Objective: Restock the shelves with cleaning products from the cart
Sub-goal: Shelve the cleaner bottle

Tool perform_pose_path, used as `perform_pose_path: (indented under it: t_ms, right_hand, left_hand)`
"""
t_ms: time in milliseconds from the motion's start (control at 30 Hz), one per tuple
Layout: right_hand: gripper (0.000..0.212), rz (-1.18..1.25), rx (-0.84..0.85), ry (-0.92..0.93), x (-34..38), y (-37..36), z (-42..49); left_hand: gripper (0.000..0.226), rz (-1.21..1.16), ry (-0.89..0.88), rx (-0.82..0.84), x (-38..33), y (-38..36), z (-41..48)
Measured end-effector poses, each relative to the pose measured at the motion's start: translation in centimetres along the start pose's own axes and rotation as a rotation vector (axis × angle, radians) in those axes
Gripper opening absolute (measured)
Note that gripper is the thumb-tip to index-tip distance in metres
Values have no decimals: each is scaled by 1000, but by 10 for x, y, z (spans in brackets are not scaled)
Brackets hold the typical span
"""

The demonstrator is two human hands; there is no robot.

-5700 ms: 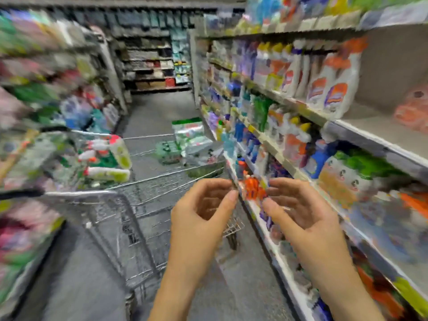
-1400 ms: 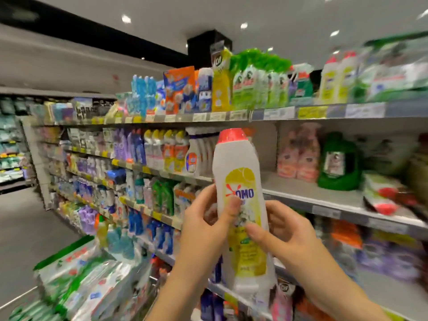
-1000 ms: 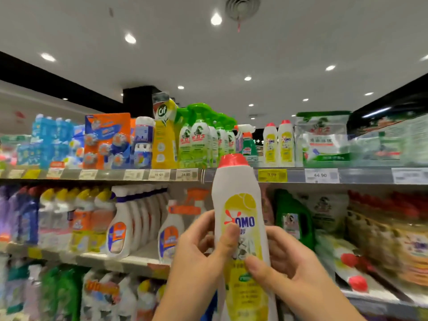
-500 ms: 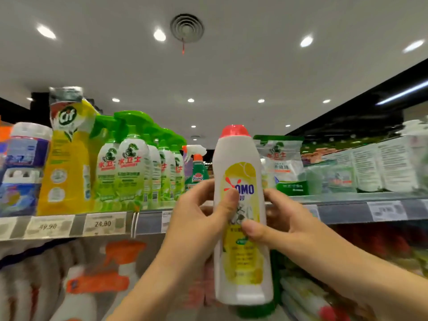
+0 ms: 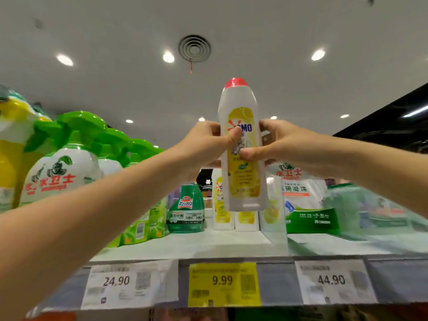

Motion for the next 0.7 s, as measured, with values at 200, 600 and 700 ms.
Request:
perform_pose_path:
  t_ms: [200, 600, 700]
  right_hand:
    - [36, -41, 91, -152, -65, -9, 44]
    - [24, -424, 317, -346, -115, -32, 95]
    - [35, -380, 330, -419, -123, -39, 106]
  left_hand:
    - [20, 66, 200, 23, 62, -13, 39]
    - [19, 206, 470, 170, 135, -19, 84]
    - [30, 258, 540, 222, 141, -18, 95]
Point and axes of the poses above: each hand's wrist, its own z-axis towards the middle knuckle, its own y-axis out of the back of the hand, x = y × z, the point moved 4 cm from there along z, towards the middle knuckle, and after that the axes turned 2 degrees about -z, right-handed, at the moved point
